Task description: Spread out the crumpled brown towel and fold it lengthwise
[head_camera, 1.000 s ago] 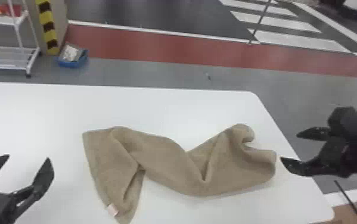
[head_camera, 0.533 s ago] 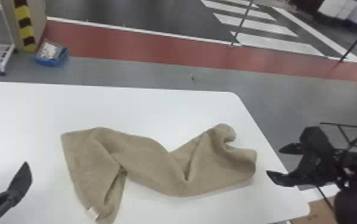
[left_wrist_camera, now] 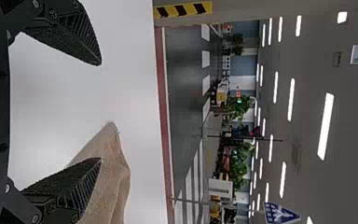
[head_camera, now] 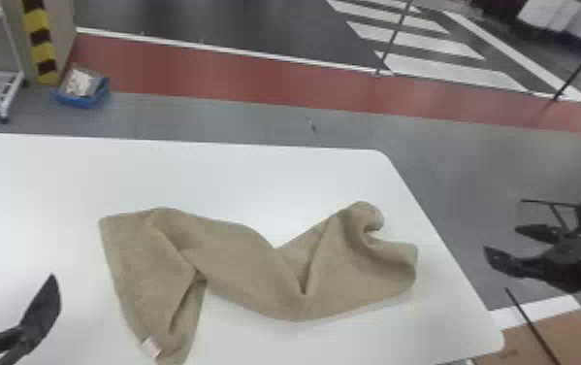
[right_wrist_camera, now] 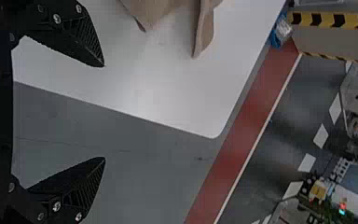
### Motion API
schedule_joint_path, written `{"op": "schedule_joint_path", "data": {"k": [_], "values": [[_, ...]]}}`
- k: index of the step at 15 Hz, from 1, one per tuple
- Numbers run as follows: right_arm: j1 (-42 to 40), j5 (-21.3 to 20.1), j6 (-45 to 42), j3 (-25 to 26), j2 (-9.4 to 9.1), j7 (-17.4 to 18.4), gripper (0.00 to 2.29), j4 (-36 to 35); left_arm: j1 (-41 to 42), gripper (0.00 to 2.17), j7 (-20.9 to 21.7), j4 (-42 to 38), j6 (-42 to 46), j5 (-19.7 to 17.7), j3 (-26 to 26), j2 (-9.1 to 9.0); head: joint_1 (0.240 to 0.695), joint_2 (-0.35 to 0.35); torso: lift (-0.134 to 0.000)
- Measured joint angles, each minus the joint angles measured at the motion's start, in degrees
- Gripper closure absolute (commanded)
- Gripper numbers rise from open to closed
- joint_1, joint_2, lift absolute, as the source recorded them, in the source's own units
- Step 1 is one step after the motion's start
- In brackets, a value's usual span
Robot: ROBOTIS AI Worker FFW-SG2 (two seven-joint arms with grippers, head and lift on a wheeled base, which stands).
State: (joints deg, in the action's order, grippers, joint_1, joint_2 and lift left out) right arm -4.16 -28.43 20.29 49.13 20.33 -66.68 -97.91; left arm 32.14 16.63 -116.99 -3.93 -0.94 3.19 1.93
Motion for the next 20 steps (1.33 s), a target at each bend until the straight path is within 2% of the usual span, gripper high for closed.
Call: {"op": "schedule_joint_path", "data": {"k": [2, 4, 7, 9, 11, 13, 16, 18, 20], "values": [[2.1, 0.5, -1.0, 0.1, 0.74, 6.0, 0.19, 3.8, 0.6, 0.17, 0.6, -1.1, -0.1, 1.8, -1.5, 0.8, 0.695, -0.35, -0.124], [4.6, -0.7, -9.4, -2.5, 2.22, 7.0, 0.19, 11.1, 0.2, 0.17, 0.6, -0.3, -0.2, 4.9, -3.5, 0.84, 0.695, -0.35, -0.124], [9.5, -5.8, -16.5, -10.0, 4.0, 9.1, 0.2, 21.2, -0.8, 0.17, 0.4, 1.6, -0.3, 6.1, -4.5, -0.04, 0.695, -0.35, -0.124], [11.7, -8.1, -16.8, -14.5, 4.42, 8.5, 0.21, 24.3, -0.9, 0.17, 0.1, 1.7, -0.4, 6.9, -4.5, -0.86, 0.695, -0.35, -0.124], [12.3, -8.3, -15.7, -16.7, 4.43, 5.9, 0.21, 24.5, -0.7, 0.17, -0.2, 1.3, -0.6, 7.9, -4.4, -1.66, 0.695, -0.35, -0.124], [11.5, -6.7, -13.4, -16.6, 5.01, 2.0, 0.21, 22.4, -0.2, 0.17, -0.7, 1.0, -0.6, 9.1, -4.8, -1.83, 0.695, -0.35, -0.124], [9.0, -4.3, -11.7, -15.6, 6.54, -0.6, 0.21, 19.6, 0.3, 0.17, -1.2, 0.6, -0.6, 10.9, -6.0, -1.85, 0.695, -0.35, -0.124], [8.1, -3.6, -11.6, -15.5, 6.72, -0.9, 0.21, 19.1, 0.4, 0.17, -1.8, 0.2, -0.6, 11.7, -6.7, -1.85, 0.695, -0.35, -0.124], [7.8, -3.3, -12.0, -16.5, 6.39, 0.5, 0.21, 19.7, 0.6, 0.17, -1.9, -0.1, -0.6, 12.2, -7.1, -1.85, 0.695, -0.35, -0.124]]}}
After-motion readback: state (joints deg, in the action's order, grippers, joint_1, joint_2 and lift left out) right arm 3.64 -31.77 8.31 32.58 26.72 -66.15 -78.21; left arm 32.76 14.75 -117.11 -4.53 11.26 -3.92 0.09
